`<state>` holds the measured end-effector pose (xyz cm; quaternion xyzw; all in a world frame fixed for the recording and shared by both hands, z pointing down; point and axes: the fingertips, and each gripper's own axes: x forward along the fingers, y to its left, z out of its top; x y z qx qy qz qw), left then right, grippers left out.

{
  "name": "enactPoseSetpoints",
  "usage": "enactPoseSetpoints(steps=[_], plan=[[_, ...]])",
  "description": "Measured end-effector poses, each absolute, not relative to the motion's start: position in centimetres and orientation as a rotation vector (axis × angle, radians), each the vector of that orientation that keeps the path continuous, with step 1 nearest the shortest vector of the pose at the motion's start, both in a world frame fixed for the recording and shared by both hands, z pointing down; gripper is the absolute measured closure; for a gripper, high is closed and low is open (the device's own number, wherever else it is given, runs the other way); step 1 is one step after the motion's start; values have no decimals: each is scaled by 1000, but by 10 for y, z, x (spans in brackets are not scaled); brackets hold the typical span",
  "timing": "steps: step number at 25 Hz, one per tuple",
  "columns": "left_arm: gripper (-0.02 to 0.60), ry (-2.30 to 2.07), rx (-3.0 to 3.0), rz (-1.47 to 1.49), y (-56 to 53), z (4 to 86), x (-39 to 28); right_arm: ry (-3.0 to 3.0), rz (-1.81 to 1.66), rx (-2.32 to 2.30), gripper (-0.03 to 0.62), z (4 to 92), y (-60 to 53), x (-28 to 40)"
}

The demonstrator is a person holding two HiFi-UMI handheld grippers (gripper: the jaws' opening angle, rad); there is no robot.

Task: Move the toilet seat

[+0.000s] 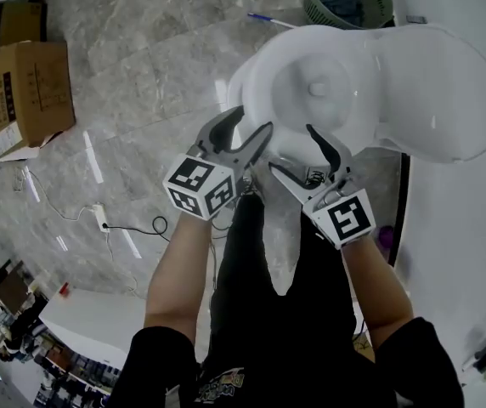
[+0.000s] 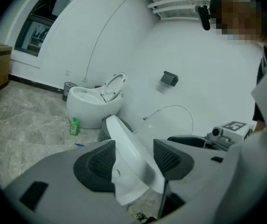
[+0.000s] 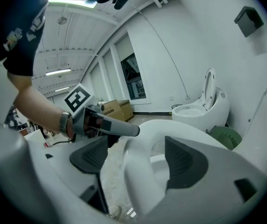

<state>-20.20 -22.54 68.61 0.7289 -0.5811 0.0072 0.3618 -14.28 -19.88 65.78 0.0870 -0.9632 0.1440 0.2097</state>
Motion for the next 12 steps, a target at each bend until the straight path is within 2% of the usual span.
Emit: enactPoseSetpoints(steps=[7,12], plan=[[342,-1421,2063,42,-255,616,-159,-2636,338,390,247,631,-214,-107],[342,-1373,2165,60,-279,577,-122,-2604,231,522,327,615,-236,-72]])
